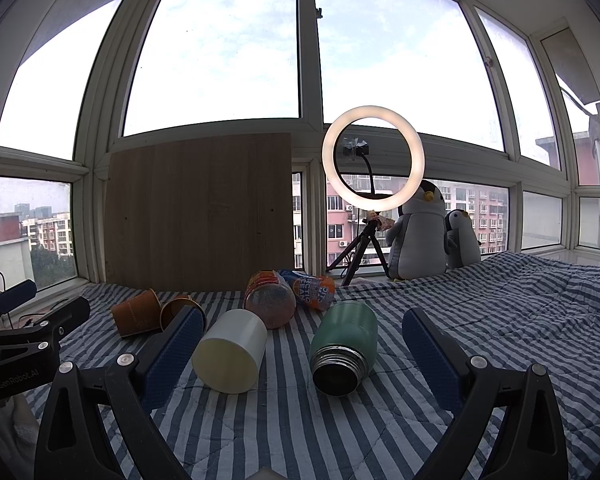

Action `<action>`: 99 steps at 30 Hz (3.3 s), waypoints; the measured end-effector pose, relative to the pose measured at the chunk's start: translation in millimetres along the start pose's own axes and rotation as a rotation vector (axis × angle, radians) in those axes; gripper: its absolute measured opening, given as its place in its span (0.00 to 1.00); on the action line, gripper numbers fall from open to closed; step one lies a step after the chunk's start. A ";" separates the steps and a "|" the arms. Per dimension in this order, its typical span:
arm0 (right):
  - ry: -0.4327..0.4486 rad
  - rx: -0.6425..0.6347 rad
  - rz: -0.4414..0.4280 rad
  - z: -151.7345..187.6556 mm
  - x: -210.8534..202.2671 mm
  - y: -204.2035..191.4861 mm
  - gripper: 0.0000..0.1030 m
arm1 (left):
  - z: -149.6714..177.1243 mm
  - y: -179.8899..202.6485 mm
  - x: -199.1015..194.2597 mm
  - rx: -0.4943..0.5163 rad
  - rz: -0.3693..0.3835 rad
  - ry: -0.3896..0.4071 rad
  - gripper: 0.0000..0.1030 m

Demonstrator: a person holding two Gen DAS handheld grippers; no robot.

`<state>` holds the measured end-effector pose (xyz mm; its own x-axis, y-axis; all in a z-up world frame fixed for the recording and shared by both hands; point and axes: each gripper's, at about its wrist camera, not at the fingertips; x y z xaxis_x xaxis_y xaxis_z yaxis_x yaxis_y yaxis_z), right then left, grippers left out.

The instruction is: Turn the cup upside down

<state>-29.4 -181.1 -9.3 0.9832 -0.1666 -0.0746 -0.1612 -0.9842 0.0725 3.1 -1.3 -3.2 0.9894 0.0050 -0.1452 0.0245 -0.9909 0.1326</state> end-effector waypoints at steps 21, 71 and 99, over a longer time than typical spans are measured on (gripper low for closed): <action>0.000 0.001 0.000 -1.1 -0.2 -0.2 0.96 | -0.7 0.0 0.3 0.001 0.000 -0.001 1.00; -0.583 -0.046 -0.180 -66.1 254.9 -43.8 0.98 | -28.2 -37.6 1.8 -0.103 -0.028 -0.013 1.00; -0.887 -0.295 -0.135 -28.4 365.9 -91.0 0.84 | -29.2 -43.3 15.3 -0.129 -0.023 -0.066 1.00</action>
<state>347.5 -150.8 -14.9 0.5483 -0.1557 -0.8217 0.0971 -0.9640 0.2475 21.4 45.7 17.5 0.9770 0.0142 -0.2129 0.0691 -0.9651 0.2527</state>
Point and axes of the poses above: each gripper's, at about its wrist camera, not at the fingertips, and x roughly the way its jaws point, y to its right, z to its underside, and after that the axes turned 8 degrees about -x, right-handed
